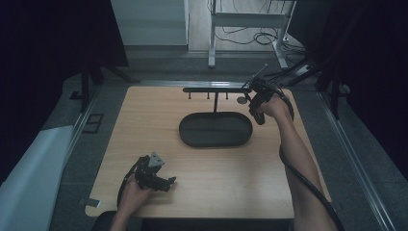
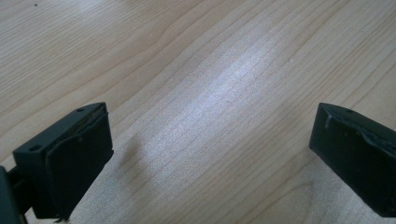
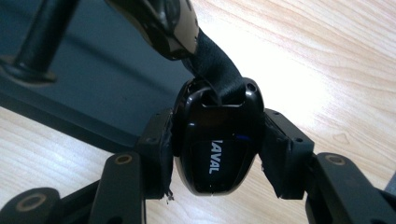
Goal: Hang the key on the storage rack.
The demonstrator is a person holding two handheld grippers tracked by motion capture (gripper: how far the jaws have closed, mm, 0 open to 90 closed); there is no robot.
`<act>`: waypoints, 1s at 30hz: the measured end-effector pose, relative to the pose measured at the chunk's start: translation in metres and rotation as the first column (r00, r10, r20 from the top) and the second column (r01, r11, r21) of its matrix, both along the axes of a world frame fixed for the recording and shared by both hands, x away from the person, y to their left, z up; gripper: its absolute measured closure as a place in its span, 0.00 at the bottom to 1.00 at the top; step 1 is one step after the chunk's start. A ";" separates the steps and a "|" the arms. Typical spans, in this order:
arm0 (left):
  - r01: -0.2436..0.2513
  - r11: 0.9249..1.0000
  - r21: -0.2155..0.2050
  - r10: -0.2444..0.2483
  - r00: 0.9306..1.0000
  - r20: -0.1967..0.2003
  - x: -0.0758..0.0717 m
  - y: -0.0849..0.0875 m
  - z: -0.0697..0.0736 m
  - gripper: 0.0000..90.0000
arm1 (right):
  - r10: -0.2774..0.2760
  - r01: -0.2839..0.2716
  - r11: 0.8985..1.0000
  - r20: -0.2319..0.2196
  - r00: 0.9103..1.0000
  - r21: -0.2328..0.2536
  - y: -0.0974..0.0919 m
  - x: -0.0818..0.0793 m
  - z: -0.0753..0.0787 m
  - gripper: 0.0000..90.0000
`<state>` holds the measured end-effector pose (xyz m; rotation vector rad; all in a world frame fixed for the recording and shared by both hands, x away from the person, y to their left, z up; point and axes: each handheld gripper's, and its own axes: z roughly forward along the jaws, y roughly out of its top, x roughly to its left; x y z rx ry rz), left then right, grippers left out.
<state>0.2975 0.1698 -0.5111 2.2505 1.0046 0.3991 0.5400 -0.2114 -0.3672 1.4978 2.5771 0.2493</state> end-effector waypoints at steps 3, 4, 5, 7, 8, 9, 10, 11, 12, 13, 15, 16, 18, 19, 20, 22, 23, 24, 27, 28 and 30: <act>0.000 1.000 0.001 0.000 1.000 0.000 0.000 0.000 0.000 0.00 | 0.011 -0.011 1.000 0.009 1.000 0.000 0.003 -0.001 -0.004 0.54; 0.001 1.000 0.001 -0.001 1.000 0.000 0.000 0.000 0.000 0.00 | 0.013 -0.013 1.000 0.009 1.000 0.001 0.004 -0.001 -0.005 0.54; 0.001 1.000 0.002 -0.001 1.000 0.001 0.000 0.000 0.000 0.00 | 0.013 -0.013 1.000 0.009 1.000 0.001 0.004 -0.001 -0.005 0.54; 0.001 1.000 0.003 -0.001 1.000 0.001 0.000 -0.001 0.000 0.00 | 0.019 -0.019 1.000 0.017 1.000 0.001 0.006 -0.001 -0.007 0.54; 0.001 1.000 0.003 -0.001 1.000 0.001 0.000 -0.001 0.000 0.00 | 0.023 -0.023 1.000 0.022 1.000 0.000 0.006 -0.001 -0.008 0.54; 0.001 1.000 0.002 -0.001 1.000 0.001 0.000 -0.001 0.000 0.00 | 0.022 -0.022 1.000 0.026 0.999 -0.001 0.007 -0.001 -0.010 0.54; 0.001 1.000 0.003 -0.001 1.000 0.001 0.000 0.000 0.000 0.00 | 0.026 -0.026 1.000 0.029 0.999 0.000 0.008 -0.001 -0.011 0.54; 0.001 1.000 0.003 -0.001 1.000 0.000 0.000 0.000 0.000 0.00 | 0.028 -0.028 1.000 0.031 0.999 0.001 0.008 -0.001 -0.012 0.54; 0.000 1.000 0.002 0.000 1.000 0.000 0.000 0.000 0.000 0.00 | 0.031 -0.031 1.000 0.033 0.999 0.003 0.008 -0.001 -0.013 0.54; 0.000 1.000 0.003 0.000 1.000 -0.001 0.000 0.000 0.000 0.00 | 0.032 -0.032 0.999 0.037 0.999 0.005 0.008 -0.002 -0.013 0.53; 0.000 1.000 0.004 0.000 1.000 -0.003 0.000 -0.001 0.000 0.00 | 0.031 -0.031 0.999 0.050 0.998 0.005 0.009 -0.002 -0.015 0.52; 0.000 1.000 0.004 0.000 1.000 -0.003 0.000 -0.001 0.000 0.00 | 0.035 -0.036 0.999 0.047 0.998 0.008 0.008 -0.002 -0.015 0.51; 0.001 1.000 0.006 -0.001 1.000 -0.004 0.000 -0.001 -0.001 0.00 | 0.037 -0.038 0.999 0.059 0.998 0.013 0.007 -0.003 -0.015 0.45; 0.002 1.000 0.006 -0.002 1.000 -0.004 0.000 -0.001 -0.001 0.00 | 0.035 -0.037 0.999 0.066 0.997 0.026 0.007 -0.004 -0.015 0.43; 0.002 1.000 0.006 -0.002 1.000 -0.005 0.000 -0.001 -0.001 0.00 | 0.039 -0.042 0.998 0.073 0.997 0.036 0.006 -0.005 -0.014 0.40; 0.003 1.000 0.009 -0.003 1.000 -0.005 0.000 -0.001 -0.001 0.00 | 0.053 -0.057 0.997 0.094 0.994 0.046 0.005 -0.008 -0.012 0.33; 0.004 1.000 0.008 -0.004 1.000 -0.004 0.000 -0.002 -0.001 0.00 | 0.053 -0.057 0.997 0.094 0.994 0.046 0.005 -0.008 -0.012 0.33; 0.004 1.000 0.009 -0.004 1.000 -0.004 0.000 -0.002 -0.001 0.00 | 0.056 -0.061 0.997 0.098 0.994 0.050 0.005 -0.009 -0.012 0.31; 0.004 1.000 0.011 -0.004 1.000 -0.004 0.000 -0.002 -0.001 0.00 | 0.072 -0.078 0.995 0.110 0.991 0.056 0.004 -0.012 -0.008 0.27; 0.004 1.000 0.011 -0.004 1.000 -0.004 0.000 -0.002 -0.001 0.00 | 0.076 -0.084 0.995 0.114 0.990 0.060 0.004 -0.013 -0.007 0.26; 0.005 1.000 0.013 -0.005 1.000 -0.005 0.000 -0.003 -0.001 0.00 | 0.085 -0.093 0.994 0.118 0.989 0.064 0.002 -0.015 -0.005 0.23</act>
